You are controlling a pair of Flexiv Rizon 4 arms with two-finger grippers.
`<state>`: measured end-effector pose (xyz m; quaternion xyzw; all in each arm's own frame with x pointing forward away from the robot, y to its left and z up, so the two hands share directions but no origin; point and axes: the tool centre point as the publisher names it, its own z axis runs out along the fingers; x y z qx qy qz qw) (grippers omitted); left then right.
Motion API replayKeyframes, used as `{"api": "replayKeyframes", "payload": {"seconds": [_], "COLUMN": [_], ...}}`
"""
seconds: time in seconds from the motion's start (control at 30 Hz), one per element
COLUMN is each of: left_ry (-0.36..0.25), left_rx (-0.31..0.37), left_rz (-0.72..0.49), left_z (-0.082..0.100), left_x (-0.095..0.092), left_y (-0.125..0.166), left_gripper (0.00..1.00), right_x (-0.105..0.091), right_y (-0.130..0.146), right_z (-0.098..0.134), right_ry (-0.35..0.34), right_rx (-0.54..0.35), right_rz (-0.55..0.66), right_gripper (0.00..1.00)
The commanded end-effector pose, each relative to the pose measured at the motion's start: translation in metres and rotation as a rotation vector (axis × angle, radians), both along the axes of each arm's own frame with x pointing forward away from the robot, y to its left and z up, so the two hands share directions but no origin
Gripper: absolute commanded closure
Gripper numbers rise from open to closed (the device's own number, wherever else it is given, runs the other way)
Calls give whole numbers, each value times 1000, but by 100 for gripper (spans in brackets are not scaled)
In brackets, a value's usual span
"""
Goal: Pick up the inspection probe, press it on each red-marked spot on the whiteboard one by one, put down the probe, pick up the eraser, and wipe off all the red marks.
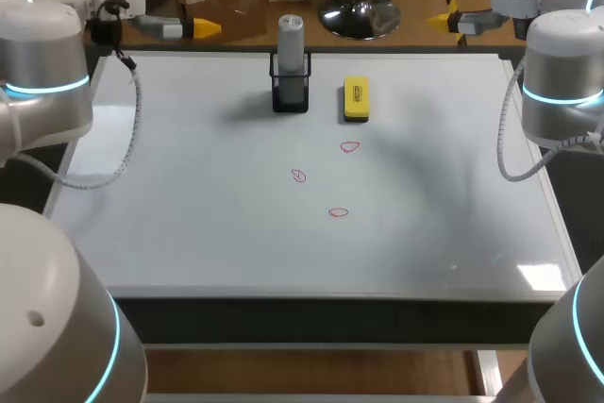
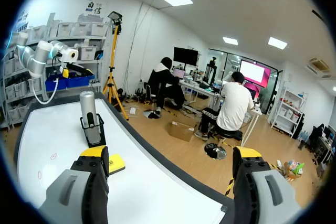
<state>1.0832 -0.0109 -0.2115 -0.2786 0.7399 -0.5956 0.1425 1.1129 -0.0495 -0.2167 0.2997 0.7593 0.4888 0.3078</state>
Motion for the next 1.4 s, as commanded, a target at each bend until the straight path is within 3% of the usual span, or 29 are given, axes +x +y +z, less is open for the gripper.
{"api": "replayKeyframes", "payload": {"seconds": [0.03,0.23,0.67,1.4], "left_ry": [-24,-66,-76,-78], "left_rx": [-38,-75,-191,-191], "left_rz": [-129,-254,-433,-532], "left_z": [-4,-4,-14,-50], "left_x": [5,4,3,22], "left_y": [0,-19,-50,-116], "left_gripper": [0,0,0,0], "right_x": [1,1,1,1], "right_y": [0,0,0,0], "right_z": [0,0,0,0], "right_ry": [1,1,1,1], "right_rx": [0,0,0,0], "right_rz": [1,1,1,1], "right_gripper": [0,0,0,0]}}
